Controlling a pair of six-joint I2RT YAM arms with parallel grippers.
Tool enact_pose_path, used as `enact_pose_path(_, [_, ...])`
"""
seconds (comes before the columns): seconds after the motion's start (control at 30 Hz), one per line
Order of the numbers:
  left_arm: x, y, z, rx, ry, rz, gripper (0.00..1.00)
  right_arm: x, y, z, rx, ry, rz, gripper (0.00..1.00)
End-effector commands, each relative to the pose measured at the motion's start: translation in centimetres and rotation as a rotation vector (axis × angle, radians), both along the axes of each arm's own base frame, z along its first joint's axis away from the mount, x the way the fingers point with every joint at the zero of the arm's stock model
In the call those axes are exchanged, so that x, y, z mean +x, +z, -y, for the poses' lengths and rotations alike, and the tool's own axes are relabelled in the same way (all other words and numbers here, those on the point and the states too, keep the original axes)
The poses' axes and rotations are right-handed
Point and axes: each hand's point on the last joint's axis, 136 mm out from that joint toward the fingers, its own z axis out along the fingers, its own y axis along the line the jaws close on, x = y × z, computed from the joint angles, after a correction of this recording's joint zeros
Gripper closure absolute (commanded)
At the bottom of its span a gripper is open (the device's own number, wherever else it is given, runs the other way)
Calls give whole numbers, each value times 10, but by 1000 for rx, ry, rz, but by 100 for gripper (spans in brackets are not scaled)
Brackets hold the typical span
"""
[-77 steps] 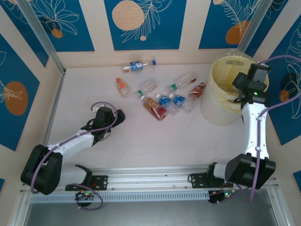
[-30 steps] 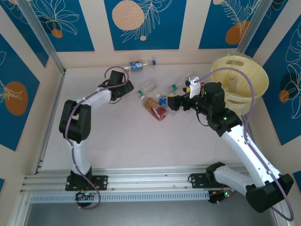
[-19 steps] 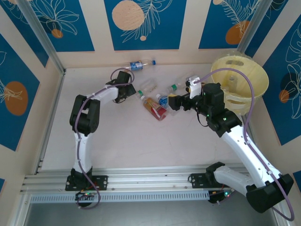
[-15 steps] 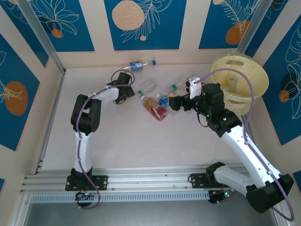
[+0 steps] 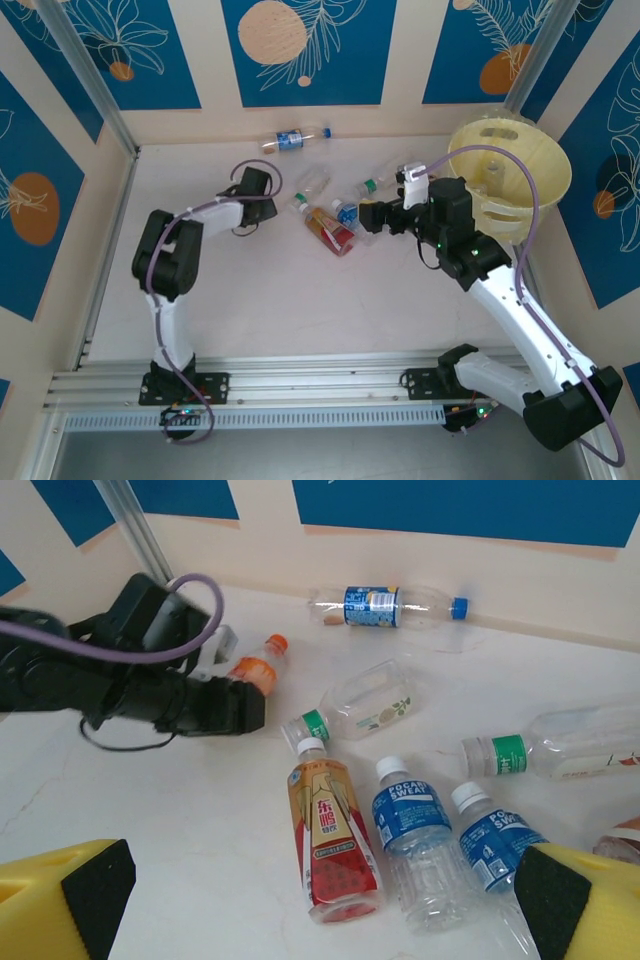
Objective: Put the plastic bottles in the bin
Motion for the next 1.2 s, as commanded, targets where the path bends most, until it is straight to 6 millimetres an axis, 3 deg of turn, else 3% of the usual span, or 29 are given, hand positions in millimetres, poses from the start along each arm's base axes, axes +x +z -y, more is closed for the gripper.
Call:
enact_pose_path(0.0, [-12, 58, 9, -95, -79, 191, 75, 10, -12, 2, 111, -103, -77, 0])
enact_pose_path(0.17, [-71, 113, 53, -363, -364, 358, 100, 11, -29, -23, 310, -68, -233, 0])
enact_pose_path(0.37, [-152, 176, 129, -664, -837, 425, 100, 17, -20, -60, 504, 38, -306, 1])
enact_pose_path(0.47, [-174, 191, 147, -726, -950, 424, 100, 22, -13, -70, 566, 67, -316, 0])
enact_pose_path(0.6, [-191, 209, 161, -772, -1054, 456, 100, 29, -6, -73, 618, 69, -312, 0])
enact_pose_path(0.73, [-204, 213, 171, -790, -1129, 443, 100, 33, 8, -76, 670, 95, -299, 0])
enact_pose_path(0.9, [-206, 214, 175, -791, -1140, 443, 100, 39, 7, -69, 678, 35, -295, 1])
enact_pose_path(1.03, [-207, 214, 178, -793, -1150, 443, 100, 35, 14, -73, 701, 81, -285, 9])
enact_pose_path(1.17, [-206, 213, 181, -798, -1160, 433, 100, 36, 16, -78, 690, 101, -308, 40])
